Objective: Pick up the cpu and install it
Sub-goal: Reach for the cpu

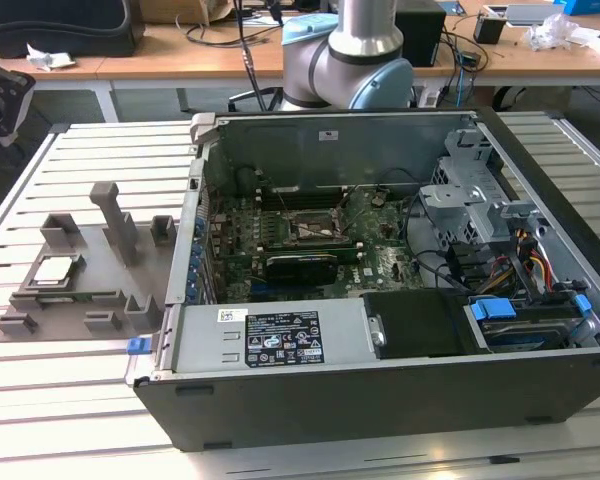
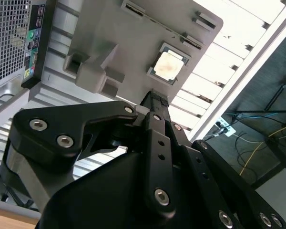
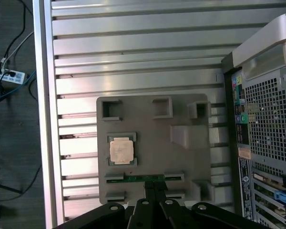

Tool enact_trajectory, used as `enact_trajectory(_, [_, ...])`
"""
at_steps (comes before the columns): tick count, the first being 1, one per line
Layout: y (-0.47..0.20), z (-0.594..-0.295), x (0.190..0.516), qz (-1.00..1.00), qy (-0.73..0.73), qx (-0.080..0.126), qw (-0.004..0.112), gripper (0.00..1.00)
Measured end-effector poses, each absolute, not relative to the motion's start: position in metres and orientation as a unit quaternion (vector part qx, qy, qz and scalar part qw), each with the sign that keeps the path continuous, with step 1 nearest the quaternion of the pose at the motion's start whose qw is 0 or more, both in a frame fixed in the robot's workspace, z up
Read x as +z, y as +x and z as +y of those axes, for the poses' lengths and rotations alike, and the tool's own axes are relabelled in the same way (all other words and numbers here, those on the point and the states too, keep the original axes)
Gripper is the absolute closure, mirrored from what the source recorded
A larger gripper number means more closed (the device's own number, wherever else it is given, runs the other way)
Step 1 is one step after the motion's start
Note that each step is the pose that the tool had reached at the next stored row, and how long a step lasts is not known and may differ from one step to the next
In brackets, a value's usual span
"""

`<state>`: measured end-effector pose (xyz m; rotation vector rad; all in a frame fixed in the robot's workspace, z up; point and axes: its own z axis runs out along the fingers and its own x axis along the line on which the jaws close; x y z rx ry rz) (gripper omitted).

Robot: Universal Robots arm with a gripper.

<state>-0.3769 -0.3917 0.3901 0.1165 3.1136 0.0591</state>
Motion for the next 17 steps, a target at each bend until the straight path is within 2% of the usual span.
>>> enact_trajectory(17, [-0.409, -0.391, 0.390, 0.999, 0.037, 0.018, 0.013, 0.89])
